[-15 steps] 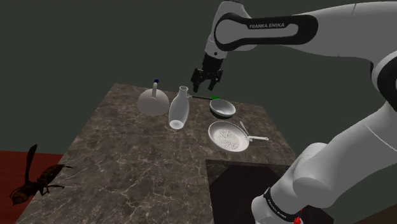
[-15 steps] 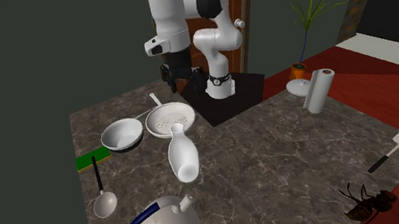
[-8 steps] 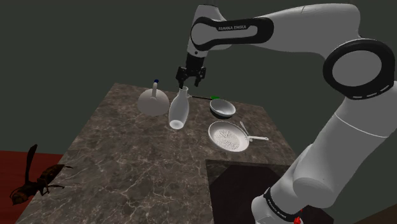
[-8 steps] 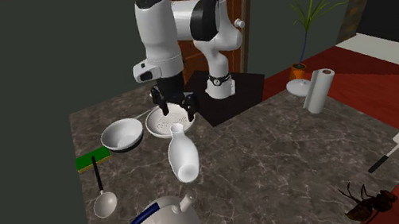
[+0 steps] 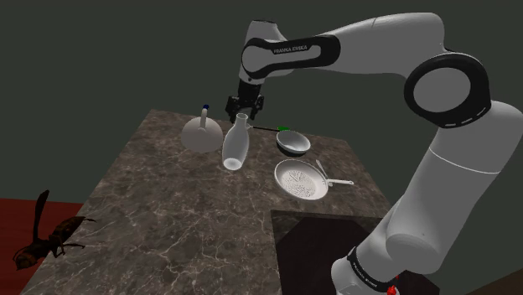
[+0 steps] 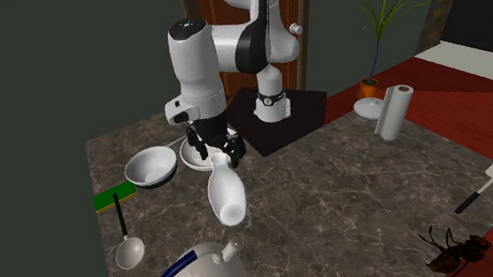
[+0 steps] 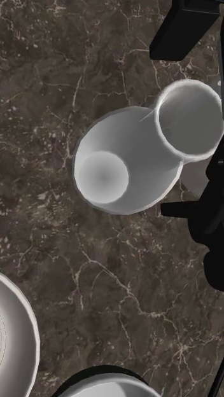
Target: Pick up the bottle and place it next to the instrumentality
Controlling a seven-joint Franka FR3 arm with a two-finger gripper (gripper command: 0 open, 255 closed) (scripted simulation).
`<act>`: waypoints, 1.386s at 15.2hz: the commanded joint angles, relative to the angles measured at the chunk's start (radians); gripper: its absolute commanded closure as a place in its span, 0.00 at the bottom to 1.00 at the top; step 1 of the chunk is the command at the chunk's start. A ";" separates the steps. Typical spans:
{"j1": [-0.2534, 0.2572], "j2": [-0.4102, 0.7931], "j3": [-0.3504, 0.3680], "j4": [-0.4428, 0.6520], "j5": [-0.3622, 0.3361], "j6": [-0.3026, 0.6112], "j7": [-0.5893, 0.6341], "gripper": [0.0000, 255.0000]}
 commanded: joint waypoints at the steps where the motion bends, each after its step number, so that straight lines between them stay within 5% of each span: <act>1: 0.000 0.008 0.000 -0.012 0.000 0.020 0.001 0.00; 9: 0.000 0.008 0.000 -0.012 0.000 0.020 0.001 0.00; 10: 0.000 0.008 0.000 -0.012 0.000 0.020 0.001 1.00; 21: 0.000 0.000 0.000 0.005 0.000 -0.005 0.001 1.00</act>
